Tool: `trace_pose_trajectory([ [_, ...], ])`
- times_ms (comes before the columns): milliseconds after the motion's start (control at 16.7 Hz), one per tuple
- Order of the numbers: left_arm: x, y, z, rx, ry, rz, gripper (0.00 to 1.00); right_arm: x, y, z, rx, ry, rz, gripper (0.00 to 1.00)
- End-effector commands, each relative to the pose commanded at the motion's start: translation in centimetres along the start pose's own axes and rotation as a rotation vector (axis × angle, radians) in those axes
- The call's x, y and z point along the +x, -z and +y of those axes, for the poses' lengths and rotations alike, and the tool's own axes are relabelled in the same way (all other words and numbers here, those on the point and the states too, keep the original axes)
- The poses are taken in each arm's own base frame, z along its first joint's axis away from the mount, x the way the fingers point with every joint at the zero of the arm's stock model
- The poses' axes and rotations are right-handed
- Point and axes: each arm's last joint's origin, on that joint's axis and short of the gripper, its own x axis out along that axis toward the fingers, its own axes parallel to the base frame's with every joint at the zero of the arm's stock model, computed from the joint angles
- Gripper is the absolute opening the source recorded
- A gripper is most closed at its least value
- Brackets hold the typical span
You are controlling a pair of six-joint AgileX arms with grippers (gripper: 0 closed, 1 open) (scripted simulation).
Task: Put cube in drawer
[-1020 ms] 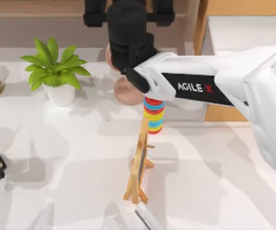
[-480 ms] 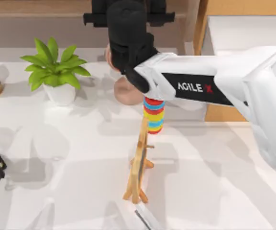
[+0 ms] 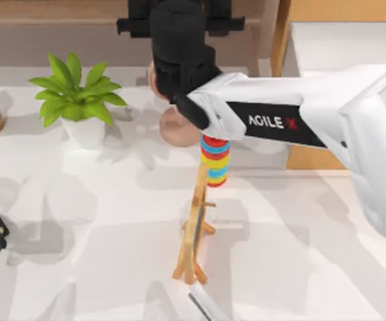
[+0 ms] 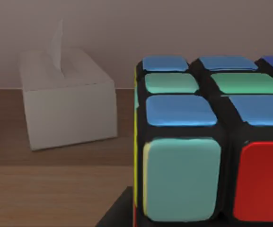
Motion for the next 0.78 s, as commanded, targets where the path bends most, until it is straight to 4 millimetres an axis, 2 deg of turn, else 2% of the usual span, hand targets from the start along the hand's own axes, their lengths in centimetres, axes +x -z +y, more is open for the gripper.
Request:
trace_pose_trajectory([
  [420,0.0,0.0,0.0,0.0,0.0,0.0,1.0,-0.2,-0.2,0.2,0.004,-0.005,-0.002,0.0],
  [780,0.0,0.0,0.0,0.0,0.0,0.0,1.0,-2.1,-2.1,0.2,0.003,-0.004,-0.001,0.0],
])
